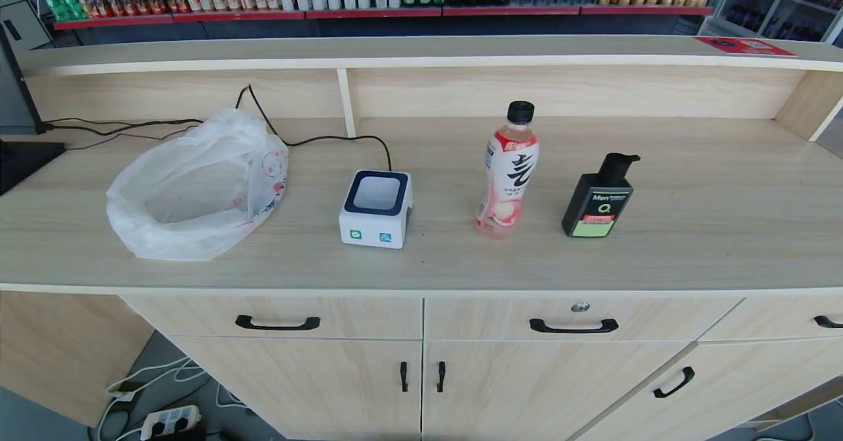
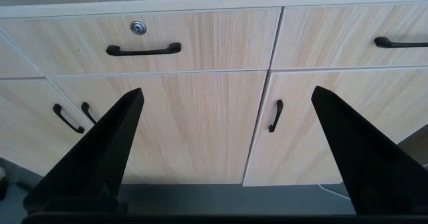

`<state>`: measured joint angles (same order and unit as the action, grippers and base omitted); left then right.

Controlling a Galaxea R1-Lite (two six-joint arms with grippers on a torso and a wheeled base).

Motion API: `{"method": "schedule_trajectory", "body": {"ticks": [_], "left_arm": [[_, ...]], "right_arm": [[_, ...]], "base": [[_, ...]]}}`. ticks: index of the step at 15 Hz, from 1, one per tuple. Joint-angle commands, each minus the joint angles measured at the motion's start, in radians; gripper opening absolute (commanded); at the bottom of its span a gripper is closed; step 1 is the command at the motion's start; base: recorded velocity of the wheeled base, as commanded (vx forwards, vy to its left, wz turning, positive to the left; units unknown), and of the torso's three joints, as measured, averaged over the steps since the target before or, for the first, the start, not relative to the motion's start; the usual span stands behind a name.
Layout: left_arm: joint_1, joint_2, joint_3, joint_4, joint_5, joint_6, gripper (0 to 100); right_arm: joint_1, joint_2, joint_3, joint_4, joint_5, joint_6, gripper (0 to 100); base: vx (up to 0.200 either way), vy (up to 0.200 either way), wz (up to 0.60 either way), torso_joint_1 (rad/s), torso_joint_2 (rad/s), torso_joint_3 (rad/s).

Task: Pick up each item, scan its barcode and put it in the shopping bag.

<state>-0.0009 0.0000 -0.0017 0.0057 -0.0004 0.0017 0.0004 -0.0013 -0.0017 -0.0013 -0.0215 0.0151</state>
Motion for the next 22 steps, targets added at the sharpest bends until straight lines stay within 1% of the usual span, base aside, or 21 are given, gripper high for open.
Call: {"method": "schedule_trajectory", "body": {"ticks": [1,6,7,8,9,10,13,14,16,17,18,20,21,22], "left_arm": [[0.001,0.0,0.0,0.0,0.0,0.0,100],[-0.001,0.0,0.0,0.0,0.0,0.0,100],[-0.001,0.0,0.0,0.0,0.0,0.0,100],[-0.001,0.0,0.0,0.0,0.0,0.0,100],[0.001,0.0,0.0,0.0,0.0,0.0,100],[-0.001,0.0,0.0,0.0,0.0,0.001,100],[-0.001,0.0,0.0,0.0,0.0,0.0,100],[0.001,0.0,0.0,0.0,0.0,0.0,100],[0.001,0.0,0.0,0.0,0.0,0.0,100],[0.001,0.0,0.0,0.0,0.0,0.0,100],[0.001,0.0,0.0,0.0,0.0,0.0,100],[-0.001,0.0,0.0,0.0,0.0,0.0,100],[0.001,0.0,0.0,0.0,0.0,0.0,100],[-0.001,0.0,0.0,0.0,0.0,0.0,100]], "right_arm": [[0.0,0.001,0.0,0.0,0.0,0.0,100],[0.0,0.001,0.0,-0.003,0.0,-0.015,100],[0.0,0.003,-0.027,-0.017,0.005,-0.023,100],[0.0,0.014,-0.081,-0.008,0.023,-0.041,100],[0.0,0.043,-0.15,0.004,0.087,-0.09,100],[-0.003,0.093,-0.216,0.004,0.129,-0.119,100],[-0.003,0.307,-0.379,-0.02,0.135,-0.13,100],[-0.003,0.402,-0.442,-0.06,0.133,-0.13,100],[0.0,0.595,-0.547,-0.189,0.133,-0.155,100],[0.0,0.609,-0.554,-0.2,0.135,-0.159,100],[0.007,0.759,-0.635,-0.309,0.133,-0.195,100],[0.095,0.87,-0.689,-0.388,0.123,-0.257,100],[0.158,0.912,-0.696,-0.433,0.097,-0.284,100],[0.196,0.932,-0.698,-0.451,0.078,-0.293,100]], "base": [[0.0,0.0,0.0,0.0,0.0,0.0],[0.0,0.0,0.0,0.0,0.0,0.0],[0.0,0.0,0.0,0.0,0.0,0.0],[0.0,0.0,0.0,0.0,0.0,0.0],[0.0,0.0,0.0,0.0,0.0,0.0],[0.0,0.0,0.0,0.0,0.0,0.0],[0.0,0.0,0.0,0.0,0.0,0.0],[0.0,0.0,0.0,0.0,0.0,0.0],[0.0,0.0,0.0,0.0,0.0,0.0],[0.0,0.0,0.0,0.0,0.0,0.0],[0.0,0.0,0.0,0.0,0.0,0.0],[0.0,0.0,0.0,0.0,0.0,0.0],[0.0,0.0,0.0,0.0,0.0,0.0],[0.0,0.0,0.0,0.0,0.0,0.0]]}}
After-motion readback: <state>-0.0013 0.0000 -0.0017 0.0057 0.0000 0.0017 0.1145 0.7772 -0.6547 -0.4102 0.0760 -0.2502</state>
